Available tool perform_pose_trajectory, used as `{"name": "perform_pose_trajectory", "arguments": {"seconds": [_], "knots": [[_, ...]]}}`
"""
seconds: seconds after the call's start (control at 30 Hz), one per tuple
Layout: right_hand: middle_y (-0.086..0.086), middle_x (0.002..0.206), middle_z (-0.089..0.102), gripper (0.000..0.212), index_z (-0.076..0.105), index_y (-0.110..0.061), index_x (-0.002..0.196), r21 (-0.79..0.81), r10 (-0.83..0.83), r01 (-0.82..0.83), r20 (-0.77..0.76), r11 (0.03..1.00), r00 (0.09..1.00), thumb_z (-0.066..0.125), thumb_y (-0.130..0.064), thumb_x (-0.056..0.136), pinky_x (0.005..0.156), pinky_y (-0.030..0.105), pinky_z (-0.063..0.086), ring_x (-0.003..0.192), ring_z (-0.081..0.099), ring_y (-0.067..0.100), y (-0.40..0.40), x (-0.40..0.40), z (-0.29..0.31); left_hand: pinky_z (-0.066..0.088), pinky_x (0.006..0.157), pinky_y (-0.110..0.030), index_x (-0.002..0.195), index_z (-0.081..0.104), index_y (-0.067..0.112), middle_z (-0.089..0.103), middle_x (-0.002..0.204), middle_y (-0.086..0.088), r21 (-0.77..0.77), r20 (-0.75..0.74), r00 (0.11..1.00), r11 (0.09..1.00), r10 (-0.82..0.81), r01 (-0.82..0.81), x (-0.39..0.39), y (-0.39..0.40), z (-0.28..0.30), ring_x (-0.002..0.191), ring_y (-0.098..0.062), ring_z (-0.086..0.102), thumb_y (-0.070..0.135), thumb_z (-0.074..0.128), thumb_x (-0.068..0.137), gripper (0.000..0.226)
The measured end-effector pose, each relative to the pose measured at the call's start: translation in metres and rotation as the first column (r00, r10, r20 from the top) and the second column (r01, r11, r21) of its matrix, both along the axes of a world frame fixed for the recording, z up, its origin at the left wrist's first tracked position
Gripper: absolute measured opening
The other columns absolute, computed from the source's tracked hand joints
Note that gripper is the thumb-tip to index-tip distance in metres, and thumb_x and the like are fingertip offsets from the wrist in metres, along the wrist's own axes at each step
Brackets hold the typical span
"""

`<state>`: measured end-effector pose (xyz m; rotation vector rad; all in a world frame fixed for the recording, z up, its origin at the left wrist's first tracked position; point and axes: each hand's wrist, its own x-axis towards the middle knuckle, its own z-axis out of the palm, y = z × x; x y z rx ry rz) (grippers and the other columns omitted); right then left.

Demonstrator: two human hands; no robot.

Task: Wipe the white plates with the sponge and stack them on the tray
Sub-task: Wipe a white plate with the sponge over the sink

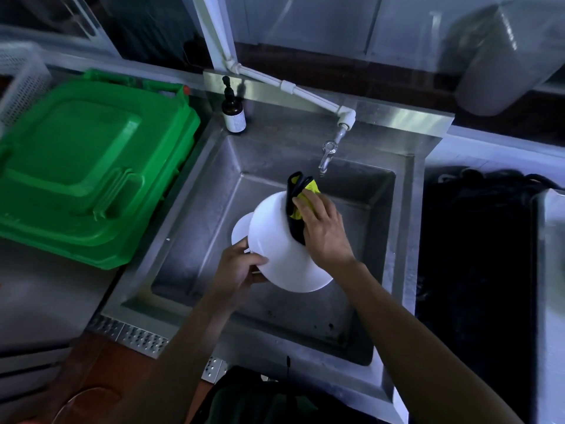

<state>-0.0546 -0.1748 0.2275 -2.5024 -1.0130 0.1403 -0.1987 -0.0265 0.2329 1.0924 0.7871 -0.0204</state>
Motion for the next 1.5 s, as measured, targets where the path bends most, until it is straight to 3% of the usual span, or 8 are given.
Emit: {"name": "perform_pose_trajectory", "arguments": {"seconds": [0.33, 0.63, 0.77, 0.97, 1.1, 1.2, 1.37, 1.5], "knots": [[0.004, 0.16, 0.028, 0.061, 0.039, -0.018, 0.151, -0.064, -0.144, 0.139, -0.075, 0.988, 0.987, 0.047, -0.005, 0.092, 0.116, 0.055, 0.027, 0.145, 0.021, 0.033, -0.038, -0.017, -0.015, 0.06, 0.069, -0.042, 0.11, 0.075, 0.02, 0.076, 0.109, -0.014, 0.009, 0.011, 0.99, 0.99, 0.142, -0.142, 0.002, -0.018, 0.01, 0.089, -0.031, 0.075, 0.004, 0.064, 0.063, 0.051], [0.006, 0.159, 0.031, 0.063, 0.043, -0.016, 0.149, 0.025, -0.162, 0.171, -0.208, 0.985, 0.965, 0.048, -0.002, 0.088, 0.112, 0.056, 0.032, 0.141, 0.026, 0.035, -0.041, -0.069, -0.02, 0.058, 0.087, -0.059, 0.124, 0.068, 0.013, 0.072, 0.12, -0.019, -0.016, -0.012, 0.97, 0.97, 0.242, -0.242, 0.003, -0.034, 0.006, 0.107, -0.042, 0.069, -0.008, 0.06, 0.081, 0.049], [0.007, 0.159, 0.032, 0.062, 0.044, -0.014, 0.148, 0.094, -0.122, 0.15, -0.25, 0.984, 0.96, 0.047, -0.005, 0.087, 0.109, 0.056, 0.036, 0.141, 0.03, 0.037, -0.026, -0.09, -0.012, 0.058, 0.075, -0.044, 0.124, 0.068, 0.01, 0.07, 0.115, -0.025, -0.035, -0.015, 0.963, 0.962, 0.27, -0.27, 0.006, -0.037, 0.008, 0.098, -0.041, 0.067, -0.008, 0.057, 0.086, 0.043], [0.006, 0.158, 0.034, 0.056, 0.044, -0.014, 0.148, 0.203, -0.014, 0.058, -0.212, 0.978, 0.977, 0.044, -0.016, 0.092, 0.109, 0.05, 0.036, 0.142, 0.03, 0.033, -0.004, -0.102, 0.002, 0.046, 0.085, -0.04, 0.128, 0.066, 0.005, 0.065, 0.12, -0.028, -0.024, 0.005, 0.955, 0.955, 0.295, -0.295, 0.007, -0.032, 0.012, 0.105, -0.037, 0.061, -0.001, 0.054, 0.095, 0.036], [0.004, 0.157, 0.035, 0.051, 0.046, -0.016, 0.146, 0.202, 0.018, 0.013, -0.149, 0.979, 0.989, 0.051, -0.017, 0.096, 0.107, 0.048, 0.037, 0.141, 0.033, 0.032, -0.005, -0.096, -0.001, 0.051, 0.081, -0.042, 0.126, 0.067, 0.006, 0.067, 0.124, -0.026, -0.017, 0.022, 0.955, 0.955, 0.297, -0.297, 0.005, -0.019, 0.017, 0.105, -0.039, 0.065, -0.002, 0.056, 0.093, 0.036], [0.003, 0.158, 0.034, 0.055, 0.046, -0.018, 0.147, 0.145, -0.024, 0.042, -0.129, 0.989, 0.991, 0.052, -0.01, 0.093, 0.108, 0.049, 0.036, 0.142, 0.031, 0.032, -0.01, -0.091, -0.008, 0.06, 0.071, -0.044, 0.121, 0.069, 0.011, 0.073, 0.112, -0.019, -0.014, 0.04, 0.954, 0.955, 0.298, -0.298, -0.001, -0.009, 0.019, 0.1, -0.037, 0.069, -0.002, 0.059, 0.088, 0.037], [0.006, 0.156, 0.036, 0.057, 0.048, -0.016, 0.145, 0.108, -0.111, 0.127, -0.144, 0.986, 0.983, 0.05, -0.006, 0.089, 0.109, 0.053, 0.036, 0.14, 0.032, 0.034, -0.016, -0.076, -0.014, 0.06, 0.085, -0.054, 0.128, 0.066, 0.013, 0.07, 0.124, -0.015, 0.056, 0.021, 0.966, 0.965, 0.257, -0.257, -0.005, -0.001, 0.02, 0.11, -0.039, 0.068, 0.009, 0.067, 0.069, 0.059], [0.006, 0.157, 0.035, 0.059, 0.046, -0.015, 0.147, 0.085, -0.152, 0.166, -0.146, 0.982, 0.977, 0.051, -0.002, 0.089, 0.111, 0.054, 0.032, 0.141, 0.03, 0.034, -0.024, -0.057, -0.016, 0.061, 0.076, -0.048, 0.122, 0.068, 0.012, 0.075, 0.115, -0.012, 0.093, 0.005, 0.979, 0.975, 0.202, -0.201, -0.002, -0.002, 0.019, 0.103, -0.037, 0.07, 0.007, 0.066, 0.065, 0.058]]}}
